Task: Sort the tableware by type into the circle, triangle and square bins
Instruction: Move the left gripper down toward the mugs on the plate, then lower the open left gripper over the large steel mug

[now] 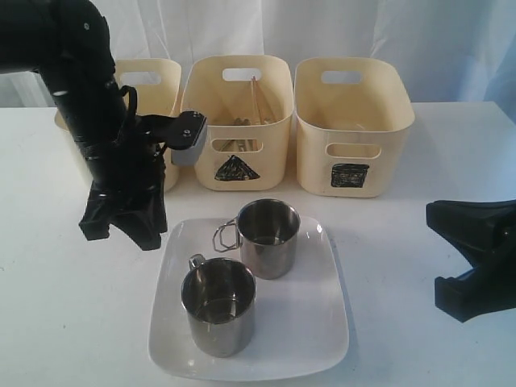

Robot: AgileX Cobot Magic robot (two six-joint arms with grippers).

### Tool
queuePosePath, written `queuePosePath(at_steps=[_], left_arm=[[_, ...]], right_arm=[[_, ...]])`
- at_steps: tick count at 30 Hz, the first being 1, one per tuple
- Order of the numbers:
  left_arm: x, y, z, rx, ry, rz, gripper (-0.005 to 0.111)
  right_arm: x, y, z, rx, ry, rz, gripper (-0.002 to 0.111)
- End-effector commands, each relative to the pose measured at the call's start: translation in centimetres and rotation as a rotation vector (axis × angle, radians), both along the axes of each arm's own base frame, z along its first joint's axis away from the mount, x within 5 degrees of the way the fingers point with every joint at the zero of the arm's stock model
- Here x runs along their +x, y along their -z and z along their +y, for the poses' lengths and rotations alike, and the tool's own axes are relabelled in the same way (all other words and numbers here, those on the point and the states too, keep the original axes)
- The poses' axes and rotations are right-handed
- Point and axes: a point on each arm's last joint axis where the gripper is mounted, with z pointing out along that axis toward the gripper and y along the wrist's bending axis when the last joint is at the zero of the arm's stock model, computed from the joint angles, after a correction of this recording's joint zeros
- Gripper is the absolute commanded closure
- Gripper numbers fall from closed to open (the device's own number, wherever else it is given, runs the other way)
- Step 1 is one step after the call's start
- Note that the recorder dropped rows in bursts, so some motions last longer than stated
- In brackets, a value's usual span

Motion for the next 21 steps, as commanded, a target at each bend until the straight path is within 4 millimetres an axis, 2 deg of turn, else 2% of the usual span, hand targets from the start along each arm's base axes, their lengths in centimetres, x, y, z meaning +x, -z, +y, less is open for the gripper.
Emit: queuePosePath(at_steps=[1, 5, 8, 14, 21], left_arm=[[-1.6, -0.7, -0.5, -0.092, 0.214, 0.057, 0.061], [-2.0, -0.6, -1.1, -0.081, 0.350, 0.017, 0.056], [-1.8, -0.4, -1.7, -0.053, 0.415, -0.078, 0.055], [-1.3, 0.1, -2.5, -0.045, 0.457, -0.153, 0.050], [-0.8, 1.9, -2.8, -0.035, 0.472, -0.118, 0.050]], right_arm=[[0.0, 0.0, -0.1, 0.004, 0.005, -0.009, 0.108], [0.0, 0.0, -0.1, 0.004, 0.005, -0.009, 0.108], [0.0, 0.0, -0.1, 0.004, 0.005, -0.009, 0.108], [0.0, 0.0, -0.1, 0.004, 0.005, -0.009, 0.108], [0.0, 0.0, -0.1, 0.004, 0.005, -0.009, 0.108]])
